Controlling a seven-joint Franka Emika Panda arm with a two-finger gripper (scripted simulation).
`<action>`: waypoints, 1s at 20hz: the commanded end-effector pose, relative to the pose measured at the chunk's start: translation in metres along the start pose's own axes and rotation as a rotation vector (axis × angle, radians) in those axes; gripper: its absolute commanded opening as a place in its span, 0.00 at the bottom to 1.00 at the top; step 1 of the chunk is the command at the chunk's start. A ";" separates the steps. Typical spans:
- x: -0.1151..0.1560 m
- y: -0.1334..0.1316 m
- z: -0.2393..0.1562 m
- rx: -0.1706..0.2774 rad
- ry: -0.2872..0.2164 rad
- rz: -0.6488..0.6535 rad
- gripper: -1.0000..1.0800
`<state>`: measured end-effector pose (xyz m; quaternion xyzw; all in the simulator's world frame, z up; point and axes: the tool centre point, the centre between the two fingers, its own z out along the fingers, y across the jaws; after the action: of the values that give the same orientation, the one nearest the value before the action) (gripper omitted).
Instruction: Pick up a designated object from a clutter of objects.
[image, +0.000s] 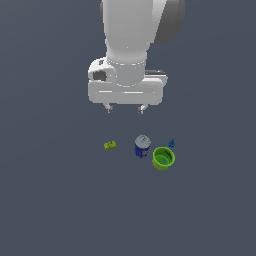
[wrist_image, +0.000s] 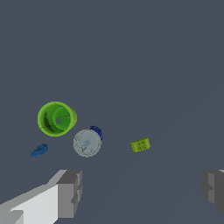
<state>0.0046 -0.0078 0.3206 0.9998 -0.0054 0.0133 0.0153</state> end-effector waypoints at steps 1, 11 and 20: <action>0.001 -0.005 0.005 -0.001 -0.001 -0.002 0.96; 0.003 -0.066 0.061 -0.008 -0.004 -0.022 0.96; -0.024 -0.168 0.150 0.003 -0.011 -0.059 0.96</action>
<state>-0.0071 0.1387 0.1801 0.9996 0.0210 0.0080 0.0162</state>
